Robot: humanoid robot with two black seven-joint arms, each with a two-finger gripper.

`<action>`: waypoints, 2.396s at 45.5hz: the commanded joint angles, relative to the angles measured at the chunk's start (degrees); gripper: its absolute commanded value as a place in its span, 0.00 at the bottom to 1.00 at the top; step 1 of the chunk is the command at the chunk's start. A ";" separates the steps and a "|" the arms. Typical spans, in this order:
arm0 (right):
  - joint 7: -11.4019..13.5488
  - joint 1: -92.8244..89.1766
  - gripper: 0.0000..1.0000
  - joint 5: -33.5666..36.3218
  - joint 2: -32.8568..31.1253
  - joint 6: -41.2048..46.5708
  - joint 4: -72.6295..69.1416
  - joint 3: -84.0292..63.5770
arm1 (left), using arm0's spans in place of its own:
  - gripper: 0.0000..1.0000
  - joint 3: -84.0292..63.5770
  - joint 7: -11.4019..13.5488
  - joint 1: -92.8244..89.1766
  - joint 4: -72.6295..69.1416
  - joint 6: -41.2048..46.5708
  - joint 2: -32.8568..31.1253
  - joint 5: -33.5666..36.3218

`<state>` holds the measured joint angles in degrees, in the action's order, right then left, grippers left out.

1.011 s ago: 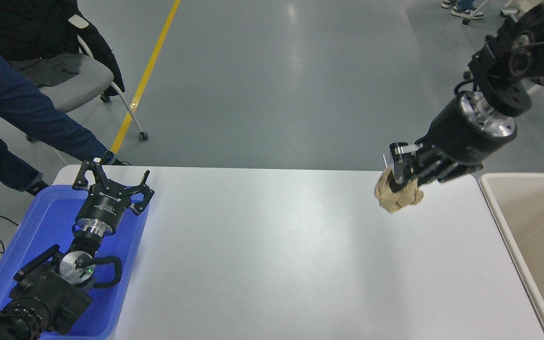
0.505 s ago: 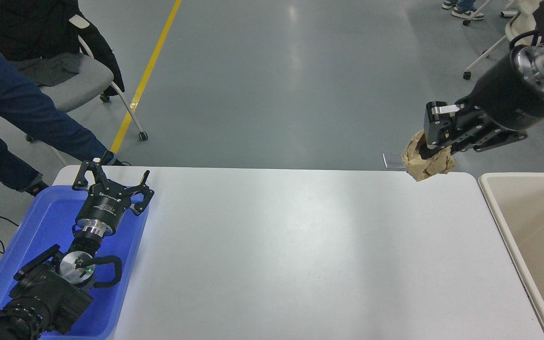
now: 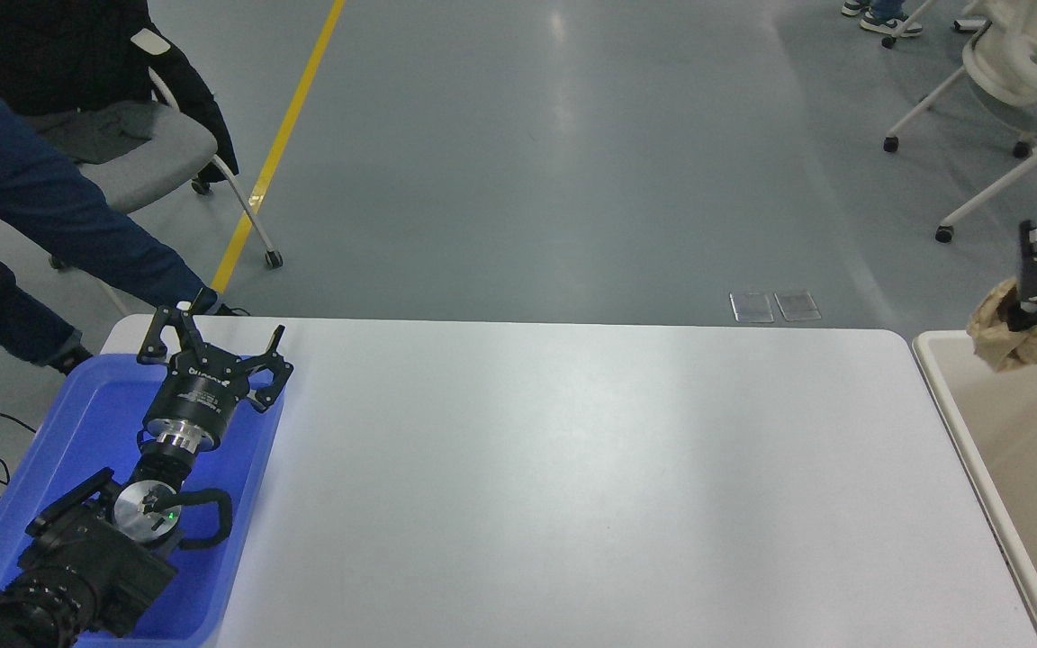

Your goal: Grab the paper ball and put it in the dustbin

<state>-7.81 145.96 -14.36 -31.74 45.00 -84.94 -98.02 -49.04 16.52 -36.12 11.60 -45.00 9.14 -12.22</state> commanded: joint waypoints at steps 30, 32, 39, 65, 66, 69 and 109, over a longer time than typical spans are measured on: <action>0.25 -36.95 0.00 -11.13 -22.49 -1.39 31.58 17.94 | 1.00 0.00 0.18 0.00 0.00 0.00 0.00 -0.09; 0.25 -43.35 0.00 -11.05 -22.49 -5.25 34.39 21.97 | 1.00 0.00 0.18 0.00 0.00 0.00 0.00 -0.09; 0.16 -61.03 0.00 -9.12 -22.31 -18.44 38.35 33.15 | 1.00 0.00 0.18 0.00 0.00 0.00 0.00 -0.09; 0.25 -100.86 0.00 -6.12 -3.34 -34.36 78.15 62.86 | 1.00 0.00 0.09 -0.09 0.00 0.00 0.00 0.00; 0.25 -101.92 0.00 -6.12 -2.46 -35.15 79.56 63.21 | 1.00 0.00 0.09 -0.09 0.00 0.00 0.00 0.00; 0.25 -105.17 0.00 -6.12 0.27 -37.69 82.73 63.39 | 1.00 0.00 0.09 -0.09 0.00 0.00 0.00 0.09; 0.34 -111.15 0.99 -5.68 4.67 -54.23 84.41 67.60 | 1.00 0.00 -0.09 -0.09 0.00 0.00 0.00 0.09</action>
<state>-7.45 35.23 -20.33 -27.22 -5.18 -0.37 -34.18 -49.04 16.44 -36.21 11.60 -45.00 9.14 -12.13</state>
